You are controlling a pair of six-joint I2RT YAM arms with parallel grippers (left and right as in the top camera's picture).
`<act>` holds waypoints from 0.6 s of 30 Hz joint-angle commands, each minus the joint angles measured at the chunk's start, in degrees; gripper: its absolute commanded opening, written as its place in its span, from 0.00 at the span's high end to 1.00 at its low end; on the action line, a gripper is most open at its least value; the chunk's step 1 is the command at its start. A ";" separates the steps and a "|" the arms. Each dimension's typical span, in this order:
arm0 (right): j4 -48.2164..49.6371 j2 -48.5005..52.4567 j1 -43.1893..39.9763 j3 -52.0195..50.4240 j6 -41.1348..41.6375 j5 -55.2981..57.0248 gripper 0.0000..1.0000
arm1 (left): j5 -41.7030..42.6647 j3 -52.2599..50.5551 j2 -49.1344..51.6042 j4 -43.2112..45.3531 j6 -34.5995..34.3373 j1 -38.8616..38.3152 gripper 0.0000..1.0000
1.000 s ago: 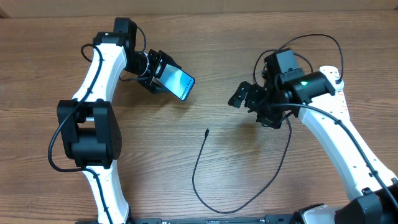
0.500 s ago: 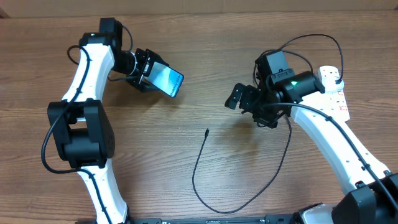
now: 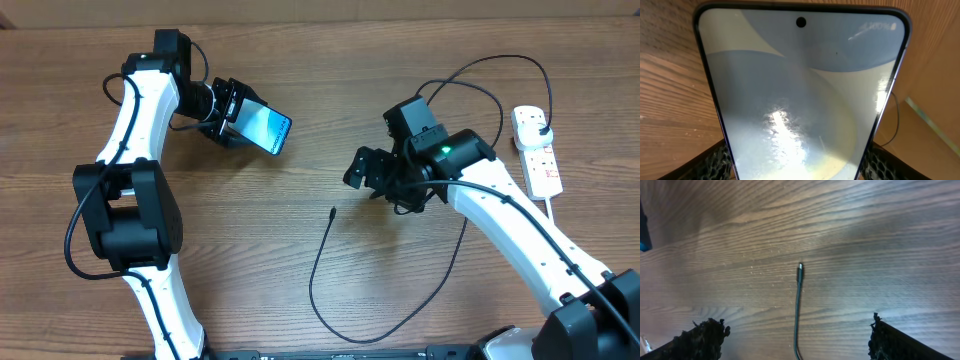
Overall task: Plug charger to phone and switch on socket
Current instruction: 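Move the right gripper down over the black cable's USB-C end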
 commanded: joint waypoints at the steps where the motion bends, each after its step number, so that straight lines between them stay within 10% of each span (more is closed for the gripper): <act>1: 1.46 0.00 1.29 -1.90 1.99 1.25 0.05 | 4.00 1.77 -0.35 -0.15 -0.76 -0.13 0.53; 18: 12.52 0.00 3.52 -10.78 7.10 1.42 0.15 | 6.10 1.77 -0.35 -0.24 -0.81 -0.28 0.54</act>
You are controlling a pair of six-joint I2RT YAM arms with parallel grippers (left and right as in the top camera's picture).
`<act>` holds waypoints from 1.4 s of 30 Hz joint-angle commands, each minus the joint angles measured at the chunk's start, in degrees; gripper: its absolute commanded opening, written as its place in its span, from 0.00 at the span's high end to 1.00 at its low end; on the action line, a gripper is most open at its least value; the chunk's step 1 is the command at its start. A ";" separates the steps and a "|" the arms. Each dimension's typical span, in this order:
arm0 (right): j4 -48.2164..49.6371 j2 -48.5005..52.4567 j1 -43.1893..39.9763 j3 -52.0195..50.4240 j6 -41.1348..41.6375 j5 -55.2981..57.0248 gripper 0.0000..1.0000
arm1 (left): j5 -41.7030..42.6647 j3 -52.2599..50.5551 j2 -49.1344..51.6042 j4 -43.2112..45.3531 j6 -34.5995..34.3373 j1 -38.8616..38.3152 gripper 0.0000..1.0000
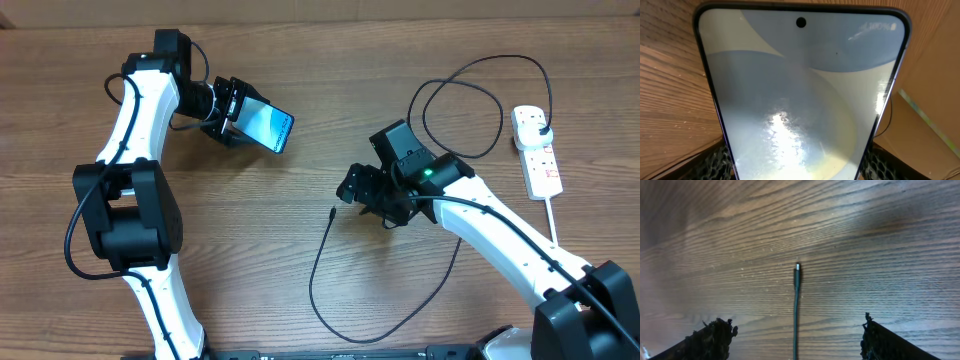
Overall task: Plug charger to phone and switch on socket
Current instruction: 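Move the right gripper down over the black cable's USB-C end, then grasp the cable's USB-C plug with the right gripper and lift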
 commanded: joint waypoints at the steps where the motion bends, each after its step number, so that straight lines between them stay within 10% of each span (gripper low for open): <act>1: 1.38 0.02 0.28 -1.36 1.99 0.83 0.16 | 3.32 1.77 -0.33 -0.09 -0.42 -0.28 0.54; 22: 5.49 1.60 4.76 -2.34 3.61 4.46 0.23 | 3.26 1.77 -0.33 -0.04 -0.33 -0.28 0.54; 42: 10.49 11.87 8.15 -2.34 8.44 1.86 0.59 | 2.14 1.77 -0.33 -0.04 -0.35 -0.31 0.55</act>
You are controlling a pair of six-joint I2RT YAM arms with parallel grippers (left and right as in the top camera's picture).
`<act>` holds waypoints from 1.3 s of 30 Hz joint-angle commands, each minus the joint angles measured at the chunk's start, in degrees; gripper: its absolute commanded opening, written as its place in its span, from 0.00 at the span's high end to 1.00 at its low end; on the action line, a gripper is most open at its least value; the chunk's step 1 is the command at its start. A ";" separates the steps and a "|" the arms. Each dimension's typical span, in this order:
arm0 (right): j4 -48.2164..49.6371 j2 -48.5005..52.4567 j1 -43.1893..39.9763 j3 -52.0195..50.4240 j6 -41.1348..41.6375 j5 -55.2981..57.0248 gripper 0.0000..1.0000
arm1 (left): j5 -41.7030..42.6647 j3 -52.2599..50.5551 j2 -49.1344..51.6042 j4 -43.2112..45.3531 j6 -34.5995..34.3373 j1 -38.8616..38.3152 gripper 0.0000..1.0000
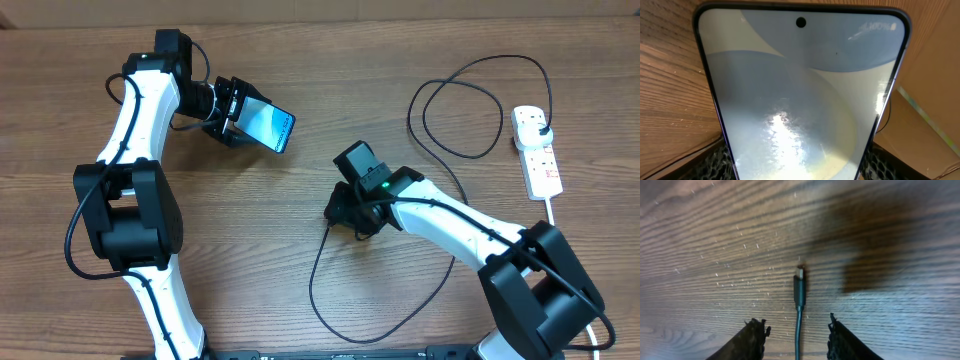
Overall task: Plug charger to phone and switch on socket
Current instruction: 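Grasp the cable's USB-C plug with the right gripper and lift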
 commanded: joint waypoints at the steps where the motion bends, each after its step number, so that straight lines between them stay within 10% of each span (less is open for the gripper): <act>1: 0.85 1.53 1.03 -0.46 1.57 -0.15 0.60 | 1.29 1.77 -0.33 -0.04 -0.33 -0.17 0.55; 39: 2.47 2.08 -1.20 -0.33 3.34 -0.22 0.67 | 7.76 1.77 -0.33 -2.01 -0.31 -0.24 0.54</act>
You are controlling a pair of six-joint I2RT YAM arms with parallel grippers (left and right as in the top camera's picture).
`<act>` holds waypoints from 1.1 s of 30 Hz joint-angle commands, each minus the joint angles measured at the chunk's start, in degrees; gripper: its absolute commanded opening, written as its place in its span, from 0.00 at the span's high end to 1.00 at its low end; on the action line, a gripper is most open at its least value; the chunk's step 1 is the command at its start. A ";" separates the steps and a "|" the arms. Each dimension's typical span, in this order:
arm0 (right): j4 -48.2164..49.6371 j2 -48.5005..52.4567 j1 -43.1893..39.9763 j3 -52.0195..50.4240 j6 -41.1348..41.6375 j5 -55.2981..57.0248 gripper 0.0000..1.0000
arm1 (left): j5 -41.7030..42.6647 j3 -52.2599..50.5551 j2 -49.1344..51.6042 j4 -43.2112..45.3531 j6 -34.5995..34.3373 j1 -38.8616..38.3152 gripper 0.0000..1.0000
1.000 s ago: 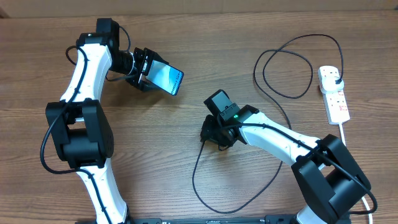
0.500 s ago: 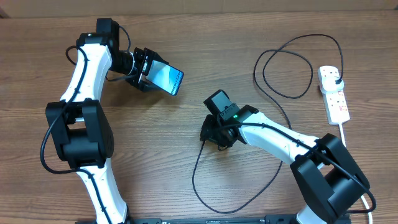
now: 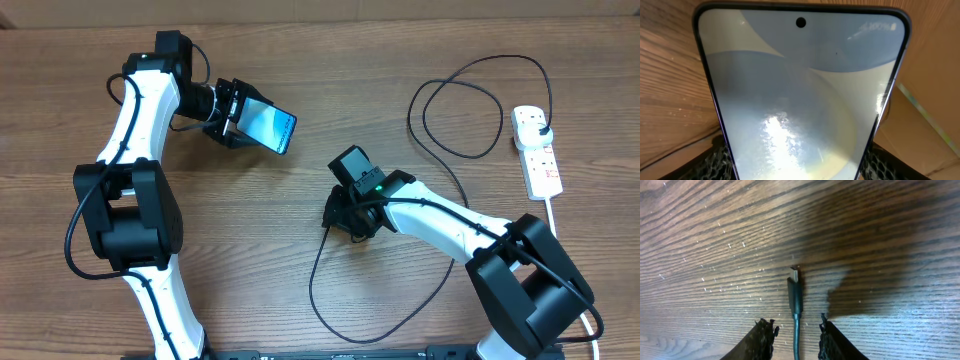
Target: Plug charger to phone and switch on socket
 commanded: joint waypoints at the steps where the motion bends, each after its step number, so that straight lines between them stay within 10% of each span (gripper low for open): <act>1: 0.35 -0.57 -2.89 0.81 -0.15 -0.94 0.67 | 6.78 1.77 -0.35 -0.20 -0.31 -0.24 0.54; 33: 1.88 -21.22 -21.03 4.28 -12.44 -18.12 0.63 | 20.35 1.77 -0.35 -4.42 -5.92 -1.11 0.62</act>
